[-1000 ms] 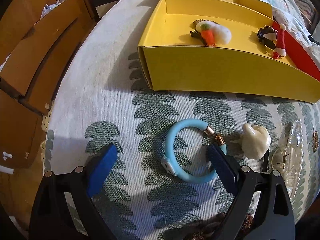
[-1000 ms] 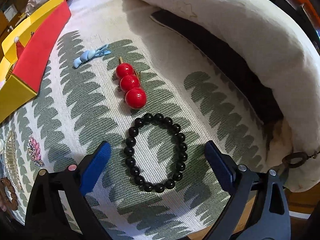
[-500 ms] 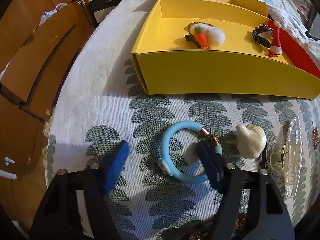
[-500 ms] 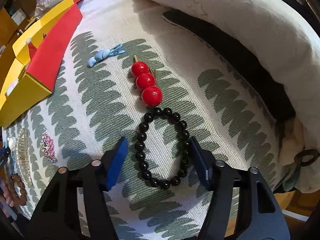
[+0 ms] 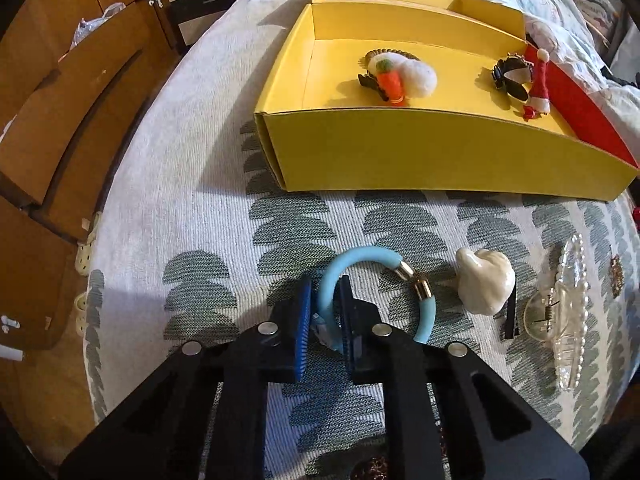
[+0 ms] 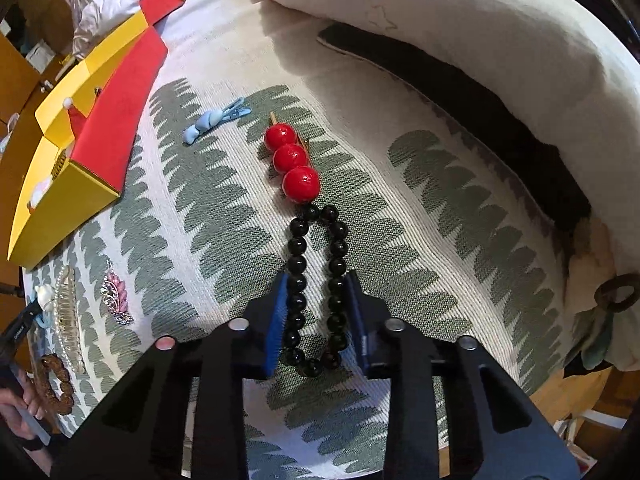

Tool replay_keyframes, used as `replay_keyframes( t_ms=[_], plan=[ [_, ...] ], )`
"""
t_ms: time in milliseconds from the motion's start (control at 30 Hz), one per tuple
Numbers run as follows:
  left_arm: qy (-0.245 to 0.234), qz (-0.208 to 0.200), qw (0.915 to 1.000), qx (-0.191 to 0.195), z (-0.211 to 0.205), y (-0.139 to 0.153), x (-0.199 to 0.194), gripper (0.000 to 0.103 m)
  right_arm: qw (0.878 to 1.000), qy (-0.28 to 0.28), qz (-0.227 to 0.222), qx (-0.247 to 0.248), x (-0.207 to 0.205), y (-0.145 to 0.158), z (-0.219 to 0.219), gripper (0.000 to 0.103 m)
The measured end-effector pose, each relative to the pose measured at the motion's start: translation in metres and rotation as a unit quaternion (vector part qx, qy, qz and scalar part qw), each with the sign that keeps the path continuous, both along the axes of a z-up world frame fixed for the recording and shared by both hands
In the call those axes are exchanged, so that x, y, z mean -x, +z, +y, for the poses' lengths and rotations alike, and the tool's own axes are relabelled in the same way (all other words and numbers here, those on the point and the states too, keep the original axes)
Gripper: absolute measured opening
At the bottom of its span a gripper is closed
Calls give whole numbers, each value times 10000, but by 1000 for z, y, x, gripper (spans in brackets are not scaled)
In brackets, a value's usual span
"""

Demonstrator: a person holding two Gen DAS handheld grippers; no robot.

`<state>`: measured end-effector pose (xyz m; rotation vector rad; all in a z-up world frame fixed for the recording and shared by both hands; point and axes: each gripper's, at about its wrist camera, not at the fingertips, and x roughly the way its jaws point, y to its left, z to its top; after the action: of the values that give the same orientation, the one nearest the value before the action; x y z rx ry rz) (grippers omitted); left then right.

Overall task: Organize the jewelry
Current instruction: 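Close left gripper on the blue bangle while right gripper grasps the black bead bracelet, then carry bangle and bead bracelet into the yellow box and open both grippers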

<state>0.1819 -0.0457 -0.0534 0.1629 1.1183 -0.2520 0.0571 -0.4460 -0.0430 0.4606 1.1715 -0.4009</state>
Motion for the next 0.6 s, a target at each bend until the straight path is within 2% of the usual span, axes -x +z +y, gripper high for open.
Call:
replay_keyframes(
  t_ms=[33,267,600],
  plan=[
    [9,10,10000,27,1,1,-1,13,10000,3,-38,-52,2,1,0,20],
    [55,29,9999,119,5,3,-1,13,9999,73,-115,0,9,10,2,20],
    [54,-111,9996,256,12,17,5,13,9983,269,-508,113,20,38,20,20]
  ],
)
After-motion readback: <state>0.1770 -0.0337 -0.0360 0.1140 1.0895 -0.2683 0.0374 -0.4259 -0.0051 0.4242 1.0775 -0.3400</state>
